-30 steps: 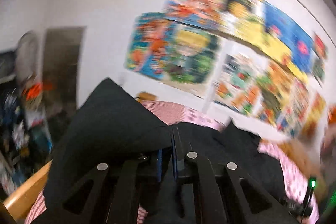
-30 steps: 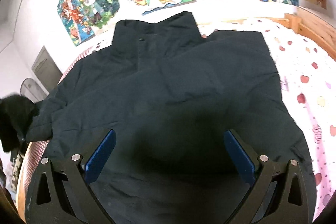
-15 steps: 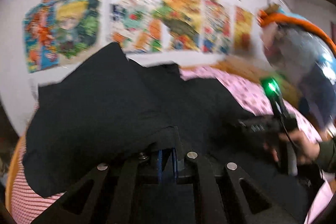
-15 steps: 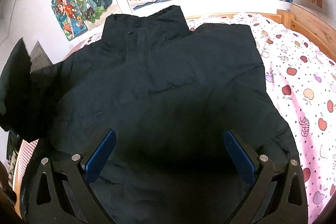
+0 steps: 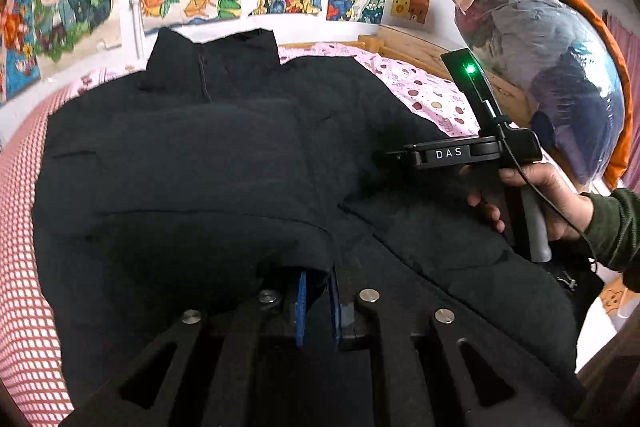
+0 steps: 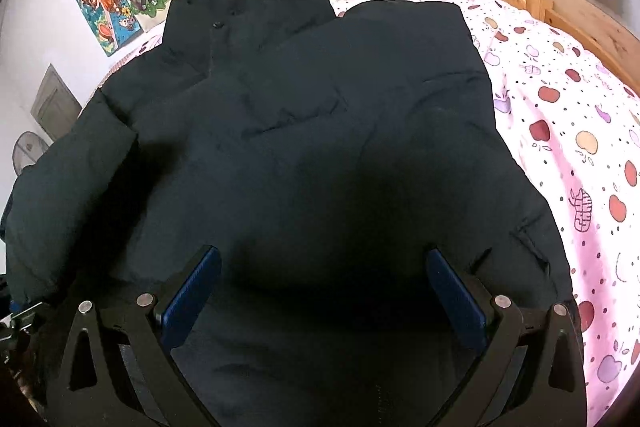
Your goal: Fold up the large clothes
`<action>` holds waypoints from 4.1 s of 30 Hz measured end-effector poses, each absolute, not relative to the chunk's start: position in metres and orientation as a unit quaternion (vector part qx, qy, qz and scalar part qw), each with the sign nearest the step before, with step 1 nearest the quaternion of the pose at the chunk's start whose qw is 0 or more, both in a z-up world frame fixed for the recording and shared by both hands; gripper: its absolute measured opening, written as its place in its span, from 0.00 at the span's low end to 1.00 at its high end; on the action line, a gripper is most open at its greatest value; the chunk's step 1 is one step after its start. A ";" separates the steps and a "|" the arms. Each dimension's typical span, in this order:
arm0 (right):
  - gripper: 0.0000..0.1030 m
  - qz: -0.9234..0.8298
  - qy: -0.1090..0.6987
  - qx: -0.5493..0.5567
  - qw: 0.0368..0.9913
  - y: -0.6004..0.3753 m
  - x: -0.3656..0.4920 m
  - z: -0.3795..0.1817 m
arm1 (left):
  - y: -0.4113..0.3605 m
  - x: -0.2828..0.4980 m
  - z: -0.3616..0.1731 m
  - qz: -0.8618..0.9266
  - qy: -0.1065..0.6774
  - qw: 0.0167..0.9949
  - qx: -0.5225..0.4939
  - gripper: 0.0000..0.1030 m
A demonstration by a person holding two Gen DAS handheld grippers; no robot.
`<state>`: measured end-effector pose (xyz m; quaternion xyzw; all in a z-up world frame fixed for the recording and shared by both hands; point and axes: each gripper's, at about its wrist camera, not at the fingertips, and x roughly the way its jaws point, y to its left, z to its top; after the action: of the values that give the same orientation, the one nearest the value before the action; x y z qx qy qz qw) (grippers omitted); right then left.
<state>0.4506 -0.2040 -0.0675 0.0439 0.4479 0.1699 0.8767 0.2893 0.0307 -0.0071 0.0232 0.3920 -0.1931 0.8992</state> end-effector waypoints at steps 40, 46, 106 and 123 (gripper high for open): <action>0.97 0.376 0.272 -0.251 0.850 -0.005 0.334 0.001 | 0.207 0.285 -0.028 0.126 0.420 0.873 -0.215 0.86; 0.44 0.367 0.266 -0.242 0.858 -0.020 0.337 0.011 | 0.196 0.298 -0.023 0.128 0.412 0.882 -0.191 0.86; 0.04 0.154 0.395 -0.090 0.901 -0.201 0.471 -0.040 | 0.068 0.368 -0.036 0.047 0.431 0.900 0.040 0.86; 0.09 0.233 0.381 -0.130 0.885 -0.144 0.480 -0.048 | 0.053 0.413 -0.034 0.026 0.436 0.897 0.062 0.90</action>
<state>0.4795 -0.1436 -0.0482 -0.1299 0.3810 0.2327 0.8853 0.4125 0.0534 -0.0340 0.0621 0.4361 0.0256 0.8974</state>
